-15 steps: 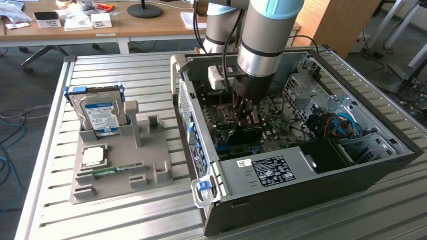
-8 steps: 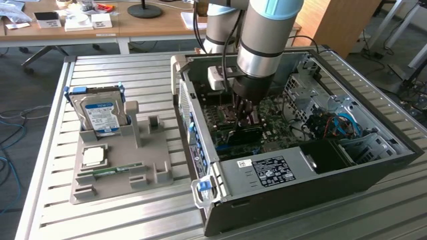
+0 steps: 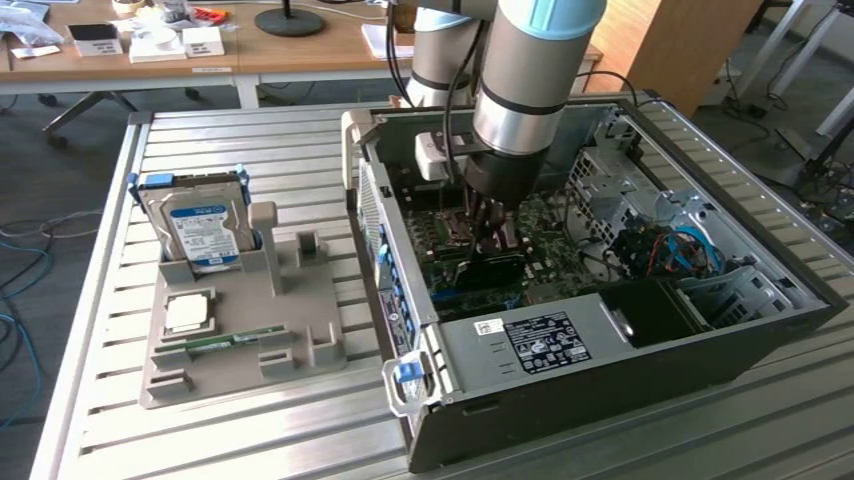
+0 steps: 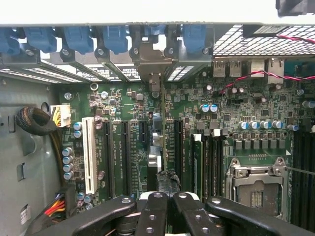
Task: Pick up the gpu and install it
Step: 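Press down on the gpu until it lock into place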
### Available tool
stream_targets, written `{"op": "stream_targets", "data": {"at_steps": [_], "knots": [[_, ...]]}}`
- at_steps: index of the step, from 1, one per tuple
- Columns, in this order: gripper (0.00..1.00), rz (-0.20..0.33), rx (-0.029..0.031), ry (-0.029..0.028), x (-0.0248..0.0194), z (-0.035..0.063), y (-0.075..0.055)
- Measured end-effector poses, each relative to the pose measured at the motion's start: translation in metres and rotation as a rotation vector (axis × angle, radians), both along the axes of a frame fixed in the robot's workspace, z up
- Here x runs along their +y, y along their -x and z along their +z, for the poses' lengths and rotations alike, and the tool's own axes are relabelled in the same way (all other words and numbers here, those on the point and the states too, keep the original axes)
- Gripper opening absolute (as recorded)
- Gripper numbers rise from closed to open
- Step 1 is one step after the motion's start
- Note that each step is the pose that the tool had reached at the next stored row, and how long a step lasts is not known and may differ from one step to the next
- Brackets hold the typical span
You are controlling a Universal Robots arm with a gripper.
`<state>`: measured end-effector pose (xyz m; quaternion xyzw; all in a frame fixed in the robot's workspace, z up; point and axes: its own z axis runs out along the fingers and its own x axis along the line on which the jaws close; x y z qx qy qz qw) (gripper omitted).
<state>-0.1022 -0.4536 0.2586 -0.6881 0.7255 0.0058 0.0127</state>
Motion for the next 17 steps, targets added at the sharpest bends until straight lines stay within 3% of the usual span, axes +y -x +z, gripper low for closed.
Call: {"op": "stream_targets", "data": {"at_steps": [10,12,17], "knots": [[0.11,0.000,-0.0005,-0.0012,0.0002,0.0008,0.000],[0.11,0.000,-0.0015,-0.0031,0.0003,0.0031,0.000],[0.11,0.000,-0.0002,-0.0004,0.0001,0.0134,0.000]]}}
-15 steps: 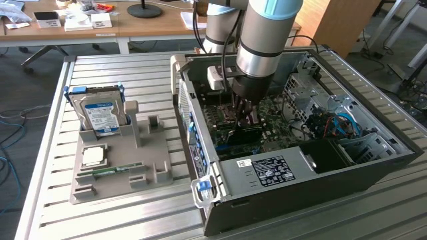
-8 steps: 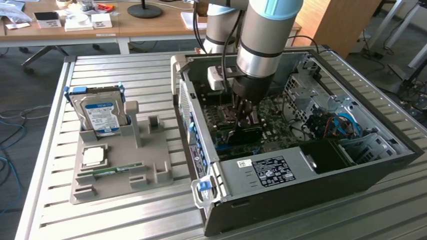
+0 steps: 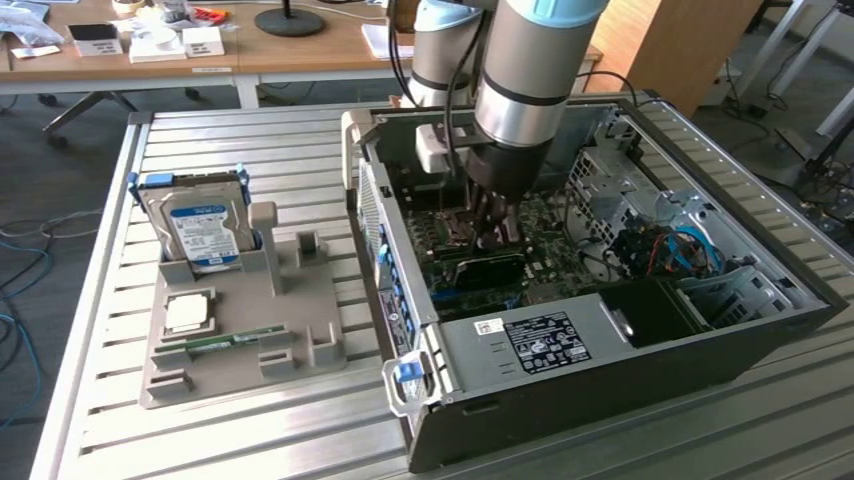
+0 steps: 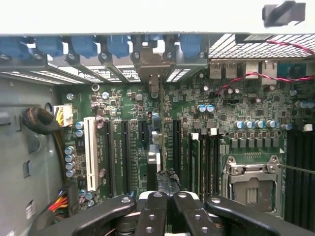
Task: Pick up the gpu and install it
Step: 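Press down on the gpu until it lock into place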
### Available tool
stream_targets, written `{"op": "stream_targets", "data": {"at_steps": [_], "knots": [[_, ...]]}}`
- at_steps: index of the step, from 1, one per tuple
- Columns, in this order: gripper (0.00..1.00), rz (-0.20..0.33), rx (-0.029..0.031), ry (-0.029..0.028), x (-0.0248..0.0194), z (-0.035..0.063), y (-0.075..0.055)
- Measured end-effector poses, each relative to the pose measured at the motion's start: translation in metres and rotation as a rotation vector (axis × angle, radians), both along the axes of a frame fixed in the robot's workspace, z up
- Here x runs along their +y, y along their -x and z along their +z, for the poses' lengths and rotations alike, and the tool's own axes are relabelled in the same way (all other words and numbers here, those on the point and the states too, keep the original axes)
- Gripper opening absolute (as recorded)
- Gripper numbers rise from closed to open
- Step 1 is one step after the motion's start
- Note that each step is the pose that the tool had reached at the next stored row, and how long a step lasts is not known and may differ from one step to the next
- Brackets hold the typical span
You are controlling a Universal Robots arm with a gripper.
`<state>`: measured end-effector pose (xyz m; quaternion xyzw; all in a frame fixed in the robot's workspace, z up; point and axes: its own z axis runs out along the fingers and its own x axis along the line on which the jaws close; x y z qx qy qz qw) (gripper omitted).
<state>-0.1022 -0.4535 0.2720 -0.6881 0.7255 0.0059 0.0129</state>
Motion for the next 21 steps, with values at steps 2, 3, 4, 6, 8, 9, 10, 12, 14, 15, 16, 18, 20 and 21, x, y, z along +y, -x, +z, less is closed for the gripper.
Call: {"op": "stream_targets", "data": {"at_steps": [2,3,4,6,8,9,10,12,14,15,16,18,20,21], "knots": [[0.11,0.000,-0.0001,0.0000,0.0000,0.0037,0.000],[0.11,0.000,-0.0001,-0.0001,0.0000,0.0054,0.000],[0.11,0.000,-0.0001,0.0000,0.0000,0.0070,0.000],[0.11,0.000,-0.0001,0.0000,0.0000,0.0105,0.000],[0.11,0.000,0.0000,0.0000,0.0000,0.0144,0.000],[0.11,0.000,-0.0001,0.0000,0.0000,0.0165,0.000],[0.11,0.000,0.0000,0.0000,0.0000,0.0183,0.000],[0.11,0.000,0.0000,0.0000,0.0000,0.0212,0.000],[0.11,0.000,0.0000,0.0000,0.0000,0.0233,0.000],[0.11,0.000,0.0000,0.0000,0.0000,0.0244,0.000],[0.11,0.000,0.0000,0.0000,0.0000,0.0254,0.000],[0.11,0.000,0.0000,-0.0001,0.0000,0.0279,0.000],[0.11,0.000,0.0000,0.0000,0.0000,0.0305,0.000],[0.11,0.000,0.0000,0.0000,0.0000,0.0318,0.000]]}}
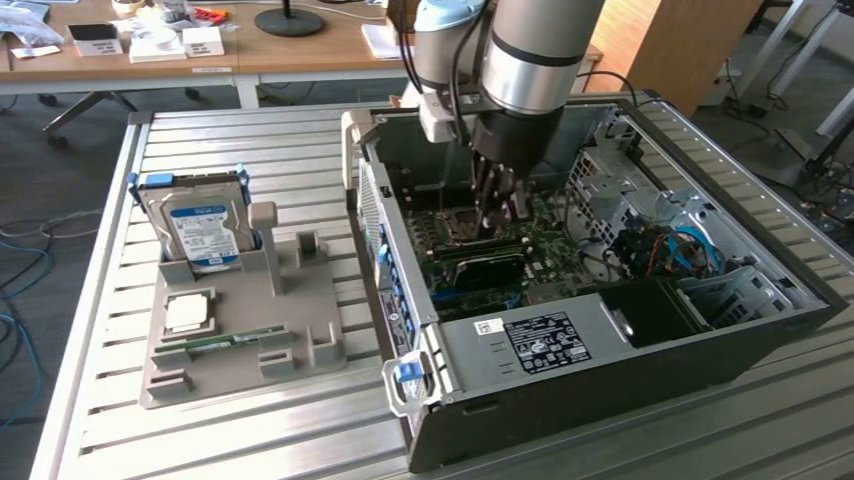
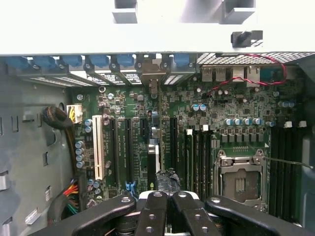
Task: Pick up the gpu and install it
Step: 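Press down on the gpu until it lock into place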
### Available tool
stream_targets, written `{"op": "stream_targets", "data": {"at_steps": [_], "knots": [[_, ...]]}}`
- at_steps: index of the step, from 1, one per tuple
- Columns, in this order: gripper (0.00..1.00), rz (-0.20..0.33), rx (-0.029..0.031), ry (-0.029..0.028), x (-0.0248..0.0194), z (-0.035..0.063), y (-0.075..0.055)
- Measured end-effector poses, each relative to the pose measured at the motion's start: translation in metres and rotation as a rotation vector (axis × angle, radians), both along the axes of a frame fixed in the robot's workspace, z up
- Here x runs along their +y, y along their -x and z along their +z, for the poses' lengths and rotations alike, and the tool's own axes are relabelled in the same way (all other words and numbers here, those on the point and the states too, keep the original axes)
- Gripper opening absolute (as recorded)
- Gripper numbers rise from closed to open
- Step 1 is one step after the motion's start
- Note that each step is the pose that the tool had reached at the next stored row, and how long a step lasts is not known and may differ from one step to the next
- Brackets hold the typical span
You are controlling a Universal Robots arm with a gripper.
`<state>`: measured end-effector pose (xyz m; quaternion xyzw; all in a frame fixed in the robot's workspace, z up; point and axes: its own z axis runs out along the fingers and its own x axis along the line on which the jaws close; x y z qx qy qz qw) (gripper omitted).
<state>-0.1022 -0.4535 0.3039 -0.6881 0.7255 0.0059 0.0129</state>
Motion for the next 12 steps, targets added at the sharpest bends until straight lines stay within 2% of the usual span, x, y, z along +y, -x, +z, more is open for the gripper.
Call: {"op": "stream_targets", "data": {"at_steps": [4,12], "knots": [[0.11,0.000,-0.0001,-0.0001,0.0000,0.0033,0.0000],[0.11,0.000,0.0000,-0.0001,0.0000,0.0035,0.0000]]}}
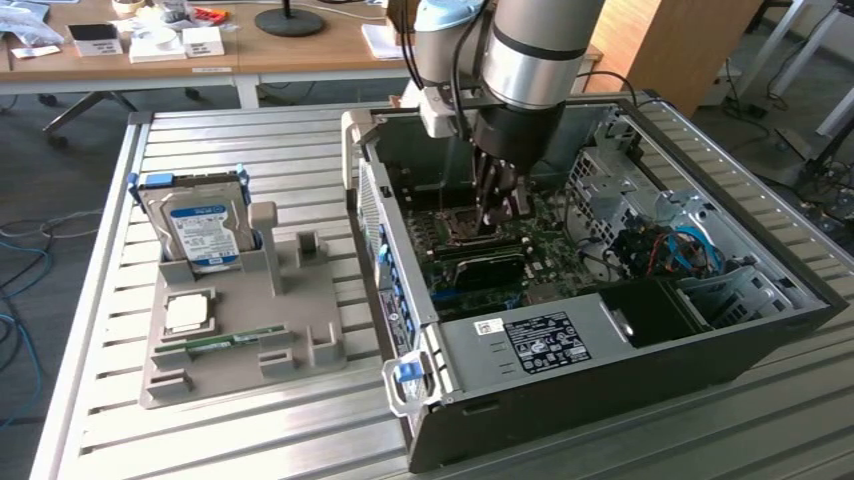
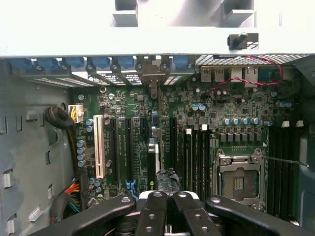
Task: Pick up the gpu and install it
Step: 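Press down on the gpu until it lock into place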
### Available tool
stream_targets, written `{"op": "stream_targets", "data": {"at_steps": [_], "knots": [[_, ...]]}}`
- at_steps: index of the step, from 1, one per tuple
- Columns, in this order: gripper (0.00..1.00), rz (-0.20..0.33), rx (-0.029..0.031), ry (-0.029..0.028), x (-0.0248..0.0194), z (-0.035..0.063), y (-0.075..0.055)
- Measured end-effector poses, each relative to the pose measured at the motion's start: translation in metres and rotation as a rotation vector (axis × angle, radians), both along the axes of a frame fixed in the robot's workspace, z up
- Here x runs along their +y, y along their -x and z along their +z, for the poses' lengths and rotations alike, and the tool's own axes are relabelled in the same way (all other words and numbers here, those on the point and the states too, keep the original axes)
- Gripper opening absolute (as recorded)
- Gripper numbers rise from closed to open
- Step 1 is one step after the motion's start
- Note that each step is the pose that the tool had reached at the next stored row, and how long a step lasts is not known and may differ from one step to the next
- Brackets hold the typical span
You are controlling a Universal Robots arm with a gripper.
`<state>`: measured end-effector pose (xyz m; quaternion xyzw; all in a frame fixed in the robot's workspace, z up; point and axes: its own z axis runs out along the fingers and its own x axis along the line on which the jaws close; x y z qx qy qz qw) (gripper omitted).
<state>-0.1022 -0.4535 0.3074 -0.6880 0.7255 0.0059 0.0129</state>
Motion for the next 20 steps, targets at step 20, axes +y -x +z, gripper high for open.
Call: {"op": "stream_targets", "data": {"at_steps": [20], "knots": [[0.11,0.000,0.0005,0.0000,0.0000,0.0093,0.0000]]}}
